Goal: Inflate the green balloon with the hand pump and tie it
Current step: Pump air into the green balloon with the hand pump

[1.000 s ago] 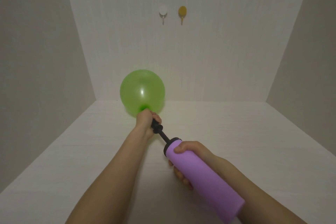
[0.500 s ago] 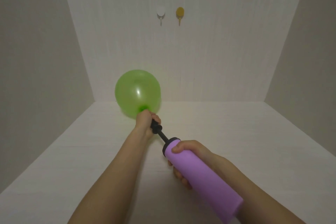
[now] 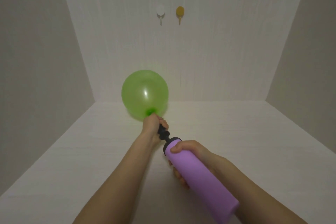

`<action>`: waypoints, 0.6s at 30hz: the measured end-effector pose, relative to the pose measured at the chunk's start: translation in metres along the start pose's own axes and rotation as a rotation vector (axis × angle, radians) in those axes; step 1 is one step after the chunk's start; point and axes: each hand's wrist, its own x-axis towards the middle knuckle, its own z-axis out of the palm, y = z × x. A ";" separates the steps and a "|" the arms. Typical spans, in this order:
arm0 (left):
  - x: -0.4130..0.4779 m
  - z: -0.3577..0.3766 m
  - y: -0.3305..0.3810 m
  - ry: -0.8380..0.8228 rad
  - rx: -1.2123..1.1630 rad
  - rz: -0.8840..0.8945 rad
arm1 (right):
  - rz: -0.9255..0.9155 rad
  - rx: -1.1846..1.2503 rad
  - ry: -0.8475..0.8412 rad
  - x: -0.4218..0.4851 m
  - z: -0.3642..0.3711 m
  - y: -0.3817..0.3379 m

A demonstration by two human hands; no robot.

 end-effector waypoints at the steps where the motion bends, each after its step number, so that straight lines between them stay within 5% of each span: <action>1: -0.003 0.002 -0.007 -0.005 0.016 0.000 | -0.001 0.008 0.016 0.003 0.001 -0.002; 18: -0.010 0.003 -0.019 0.017 0.089 0.032 | -0.002 -0.010 0.030 0.007 0.004 -0.007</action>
